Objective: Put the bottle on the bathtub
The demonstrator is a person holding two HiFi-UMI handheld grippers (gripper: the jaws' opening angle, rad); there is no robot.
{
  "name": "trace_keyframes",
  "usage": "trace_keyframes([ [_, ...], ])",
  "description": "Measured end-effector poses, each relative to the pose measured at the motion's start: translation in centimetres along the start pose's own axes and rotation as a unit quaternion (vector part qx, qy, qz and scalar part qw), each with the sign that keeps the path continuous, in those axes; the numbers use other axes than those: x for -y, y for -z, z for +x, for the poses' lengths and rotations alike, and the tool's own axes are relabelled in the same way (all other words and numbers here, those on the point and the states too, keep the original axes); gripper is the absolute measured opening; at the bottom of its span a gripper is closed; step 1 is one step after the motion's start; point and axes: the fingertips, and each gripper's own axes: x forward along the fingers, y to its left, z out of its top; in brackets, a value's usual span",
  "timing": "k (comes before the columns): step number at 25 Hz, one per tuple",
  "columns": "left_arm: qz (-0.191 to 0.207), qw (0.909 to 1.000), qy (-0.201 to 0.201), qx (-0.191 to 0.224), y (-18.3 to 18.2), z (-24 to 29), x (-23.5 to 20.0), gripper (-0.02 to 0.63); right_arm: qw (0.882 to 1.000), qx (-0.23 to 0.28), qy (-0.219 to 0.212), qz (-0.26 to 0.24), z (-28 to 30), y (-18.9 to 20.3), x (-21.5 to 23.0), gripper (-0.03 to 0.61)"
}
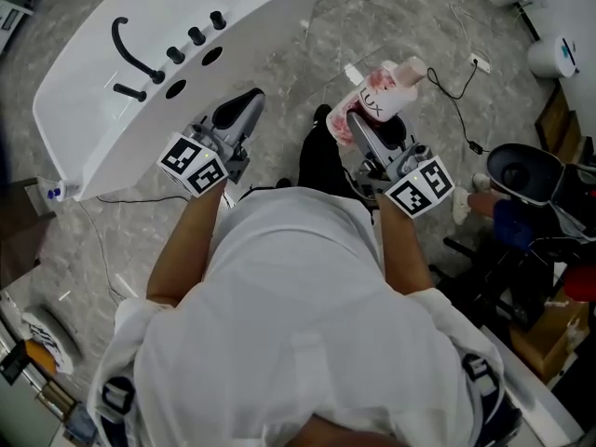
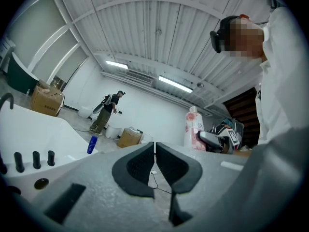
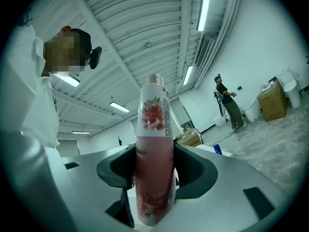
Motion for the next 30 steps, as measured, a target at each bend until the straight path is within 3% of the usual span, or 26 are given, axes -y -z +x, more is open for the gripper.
trace_keyframes([
  [8, -0.003, 0.9997, -0.025, 0.0, -0.6, 4.3, -5.1, 0.025, 1.0, -0.011, -0.022, 0.011, 4.7, -1.0, 5.6, 0.227],
  [18, -0.001, 0.996, -0.086, 0.025, -5.8, 12.2, -13.6, 0.025, 0.998, -0.027, -0.06, -0.025, 14.2, -6.9, 15.0, 0.227],
  [30, -0.008, 0.9796, -0.191, 0.063, -10.2, 19.2, -23.4, 0.025, 0.988, -0.063, -0.138, -0.023, 26.0, -10.1, 25.8, 0.227],
])
